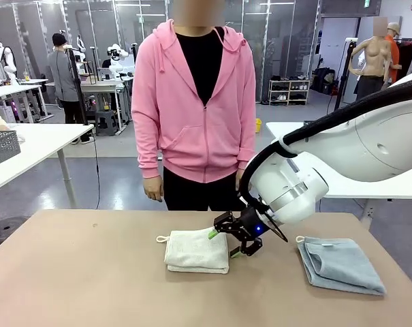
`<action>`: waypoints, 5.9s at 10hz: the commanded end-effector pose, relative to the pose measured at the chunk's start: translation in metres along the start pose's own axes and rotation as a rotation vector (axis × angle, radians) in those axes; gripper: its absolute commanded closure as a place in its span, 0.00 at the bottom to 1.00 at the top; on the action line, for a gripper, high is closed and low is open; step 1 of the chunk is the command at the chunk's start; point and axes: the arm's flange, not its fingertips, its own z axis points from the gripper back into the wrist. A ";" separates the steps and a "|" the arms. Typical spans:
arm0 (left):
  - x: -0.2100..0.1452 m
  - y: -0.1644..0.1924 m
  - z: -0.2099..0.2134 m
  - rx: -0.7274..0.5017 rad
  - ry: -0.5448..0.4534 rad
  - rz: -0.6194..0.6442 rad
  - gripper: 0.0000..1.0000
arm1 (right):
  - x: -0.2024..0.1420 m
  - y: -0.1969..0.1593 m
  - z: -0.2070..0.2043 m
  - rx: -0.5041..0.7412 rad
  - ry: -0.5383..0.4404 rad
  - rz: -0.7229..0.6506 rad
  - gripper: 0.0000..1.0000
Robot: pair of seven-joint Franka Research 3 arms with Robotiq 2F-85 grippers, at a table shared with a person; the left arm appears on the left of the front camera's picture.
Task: Fold the towels and place them in the basket.
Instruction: Stack the folded Towel with hook on the right side of the table.
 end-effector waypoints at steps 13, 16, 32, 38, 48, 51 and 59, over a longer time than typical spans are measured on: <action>-0.001 0.001 0.000 0.000 0.000 -0.018 0.00 | -0.002 0.032 -0.004 -0.081 0.000 -0.050 1.00; -0.001 0.001 0.000 0.000 0.000 -0.018 0.00 | 0.002 0.017 -0.015 -0.018 0.008 -0.008 1.00; -0.001 0.001 0.000 0.000 0.000 -0.018 0.00 | -0.027 -0.004 0.261 -0.270 0.083 0.400 0.95; -0.001 0.001 0.000 0.000 0.000 -0.018 0.00 | -0.025 -0.044 0.297 -0.412 0.033 0.367 0.95; -0.001 0.001 0.000 0.000 0.000 -0.018 0.00 | -0.040 -0.095 0.288 -0.751 0.087 0.139 0.00; -0.001 0.001 0.000 0.000 0.000 -0.018 0.00 | -0.034 -0.095 0.281 -0.732 0.067 0.160 0.00; -0.001 0.001 0.000 0.000 0.000 -0.018 0.00 | -0.038 -0.100 0.289 -0.731 0.087 0.164 0.00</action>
